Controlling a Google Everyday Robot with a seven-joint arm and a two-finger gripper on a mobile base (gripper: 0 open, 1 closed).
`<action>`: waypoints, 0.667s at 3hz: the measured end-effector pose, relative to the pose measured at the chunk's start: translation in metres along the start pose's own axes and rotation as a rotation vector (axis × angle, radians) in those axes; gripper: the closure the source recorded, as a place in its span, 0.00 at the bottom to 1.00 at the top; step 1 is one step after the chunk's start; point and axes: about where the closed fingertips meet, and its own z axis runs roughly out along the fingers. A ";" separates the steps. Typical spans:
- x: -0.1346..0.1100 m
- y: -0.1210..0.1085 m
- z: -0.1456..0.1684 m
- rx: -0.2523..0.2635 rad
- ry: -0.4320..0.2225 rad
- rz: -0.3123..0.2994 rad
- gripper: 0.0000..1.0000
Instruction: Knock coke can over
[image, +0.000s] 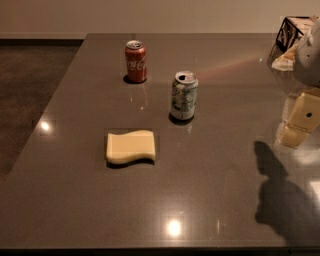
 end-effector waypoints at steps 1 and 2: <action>-0.001 -0.001 0.000 0.002 -0.001 0.000 0.00; -0.023 -0.020 0.005 0.024 -0.015 0.021 0.00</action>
Offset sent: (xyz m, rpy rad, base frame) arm 0.0714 0.0477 0.0092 0.0429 -0.0458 -0.0648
